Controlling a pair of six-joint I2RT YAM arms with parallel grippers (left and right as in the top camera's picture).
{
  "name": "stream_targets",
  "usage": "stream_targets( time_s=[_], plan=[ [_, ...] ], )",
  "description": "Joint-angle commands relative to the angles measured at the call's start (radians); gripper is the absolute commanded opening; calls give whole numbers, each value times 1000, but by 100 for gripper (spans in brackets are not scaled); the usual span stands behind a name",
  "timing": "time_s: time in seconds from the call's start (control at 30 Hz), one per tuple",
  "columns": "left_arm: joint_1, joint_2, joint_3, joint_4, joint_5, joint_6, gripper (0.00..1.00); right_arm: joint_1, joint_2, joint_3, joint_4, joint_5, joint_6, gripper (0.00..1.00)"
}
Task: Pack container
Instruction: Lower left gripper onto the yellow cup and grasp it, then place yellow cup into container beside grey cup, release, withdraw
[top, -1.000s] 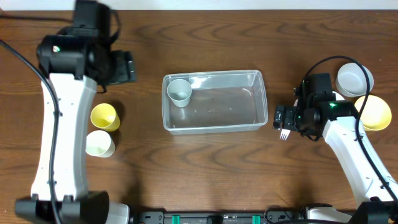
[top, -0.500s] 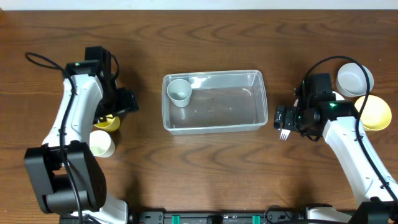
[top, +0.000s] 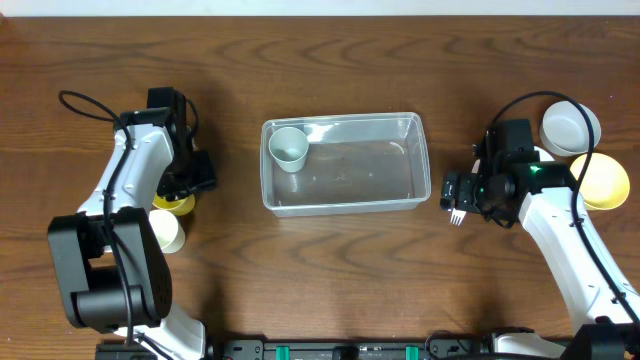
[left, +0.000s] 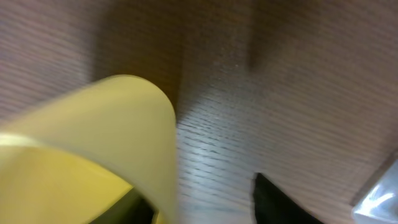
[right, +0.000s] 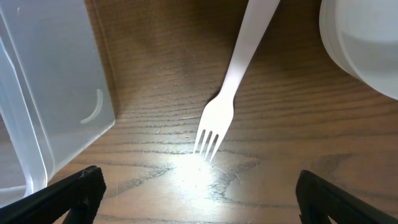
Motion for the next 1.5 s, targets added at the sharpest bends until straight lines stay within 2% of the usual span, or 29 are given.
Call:
stream_targets(
  time_s=[0.0, 0.27, 0.5, 0.63, 0.77, 0.93, 1.2, 1.47],
  plan=[
    [2, 3, 13, 1, -32, 24, 35, -8, 5, 17, -2, 7, 5, 99],
    [2, 3, 17, 27, -40, 24, 6, -8, 5, 17, -2, 7, 5, 99],
    [-3, 3, 59, 33, -40, 51, 6, -8, 5, 17, -2, 7, 5, 99],
    [-40, -14, 156, -25, -40, 66, 6, -8, 5, 17, -2, 7, 5, 99],
    [-124, -54, 311, -146, -40, 73, 6, -8, 5, 17, -1, 7, 5, 99],
    [-318, -97, 458, -272, -40, 92, 6, -8, 5, 17, 2, 7, 5, 99],
    [-572, -89, 432, -323, -40, 71, 6, -8, 5, 17, -1, 8, 5, 99],
    [-643, -75, 396, -322, -39, 41, 6, -8, 5, 17, -2, 7, 5, 99]
  ],
)
